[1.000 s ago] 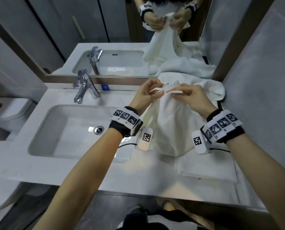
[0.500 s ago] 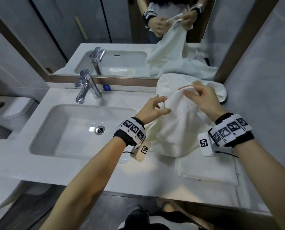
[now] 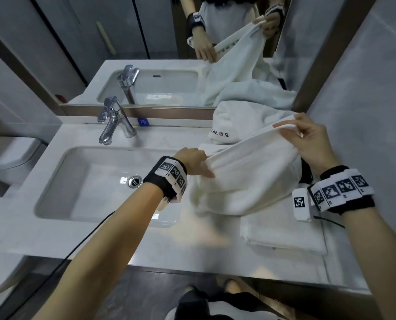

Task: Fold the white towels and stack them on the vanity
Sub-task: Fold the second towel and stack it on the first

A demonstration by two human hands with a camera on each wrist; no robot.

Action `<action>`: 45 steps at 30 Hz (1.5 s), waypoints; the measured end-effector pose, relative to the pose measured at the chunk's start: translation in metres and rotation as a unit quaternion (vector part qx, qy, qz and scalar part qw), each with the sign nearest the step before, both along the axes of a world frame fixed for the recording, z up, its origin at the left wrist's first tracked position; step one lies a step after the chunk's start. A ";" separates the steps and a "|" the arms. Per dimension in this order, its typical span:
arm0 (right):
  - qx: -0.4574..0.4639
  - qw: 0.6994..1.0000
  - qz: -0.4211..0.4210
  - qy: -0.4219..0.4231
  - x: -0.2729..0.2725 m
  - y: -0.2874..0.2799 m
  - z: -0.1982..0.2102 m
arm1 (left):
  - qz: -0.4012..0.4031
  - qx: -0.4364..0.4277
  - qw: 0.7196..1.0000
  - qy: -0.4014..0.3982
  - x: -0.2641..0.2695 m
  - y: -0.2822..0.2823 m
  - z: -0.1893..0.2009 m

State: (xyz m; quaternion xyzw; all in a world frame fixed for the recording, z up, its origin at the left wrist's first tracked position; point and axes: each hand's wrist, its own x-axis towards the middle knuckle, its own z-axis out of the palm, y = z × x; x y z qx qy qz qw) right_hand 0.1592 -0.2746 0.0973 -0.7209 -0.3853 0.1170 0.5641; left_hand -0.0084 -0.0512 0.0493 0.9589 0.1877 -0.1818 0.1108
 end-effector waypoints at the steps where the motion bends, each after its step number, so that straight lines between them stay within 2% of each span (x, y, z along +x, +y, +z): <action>1: 0.010 1.000 -0.015 0.003 -0.001 -0.002 -0.003 | -0.005 0.018 1.000 0.024 0.002 -0.001 0.000; 4: 0.044 0.995 -0.087 0.010 0.003 -0.010 -0.009 | 0.011 0.026 0.997 0.072 0.002 -0.002 -0.008; 6: 0.062 0.990 -0.127 0.026 0.011 -0.018 -0.012 | 0.024 0.027 0.997 0.073 -0.002 0.000 -0.017; 11: 0.058 0.987 -0.138 0.062 0.020 -0.032 -0.023 | 0.054 -0.002 0.998 -0.027 -0.008 0.008 -0.038; 13: 0.053 0.985 -0.147 0.070 0.021 -0.036 -0.027 | 0.051 -0.047 0.994 -0.082 -0.008 0.008 -0.045; 17: 0.025 0.986 -0.146 0.079 0.024 -0.041 -0.031 | -0.016 -0.170 0.973 -0.152 -0.001 -0.011 -0.049; 20: 0.018 0.986 -0.143 0.086 0.022 -0.041 -0.030 | -0.004 -0.221 0.965 -0.138 0.015 -0.032 -0.048; 24: 0.021 0.984 -0.151 0.089 0.021 -0.041 -0.028 | -0.069 -0.112 0.989 -0.067 0.028 -0.043 -0.052; 27: 0.031 0.981 -0.170 0.092 0.024 -0.047 -0.032 | -0.011 -0.079 0.994 -0.075 0.020 -0.026 -0.057; 31: 0.028 0.979 -0.177 0.094 0.027 -0.052 -0.038 | 0.044 -0.022 0.998 -0.042 -0.001 0.005 -0.067; 35: 0.030 0.980 -0.169 0.104 0.028 -0.047 -0.041 | 0.124 -0.056 0.985 -0.104 -0.004 0.022 -0.072; 39: 0.015 0.974 -0.204 0.095 0.037 -0.048 -0.044 | 0.192 -0.078 0.950 -0.232 -0.005 0.035 -0.068; 41: 0.003 0.970 -0.222 0.097 0.044 -0.049 -0.050 | 0.160 -0.077 0.956 -0.232 -0.010 0.038 -0.071; 45: -0.021 0.967 -0.234 0.100 0.053 -0.049 -0.064 | 0.055 -0.072 0.988 -0.125 -0.016 0.033 -0.086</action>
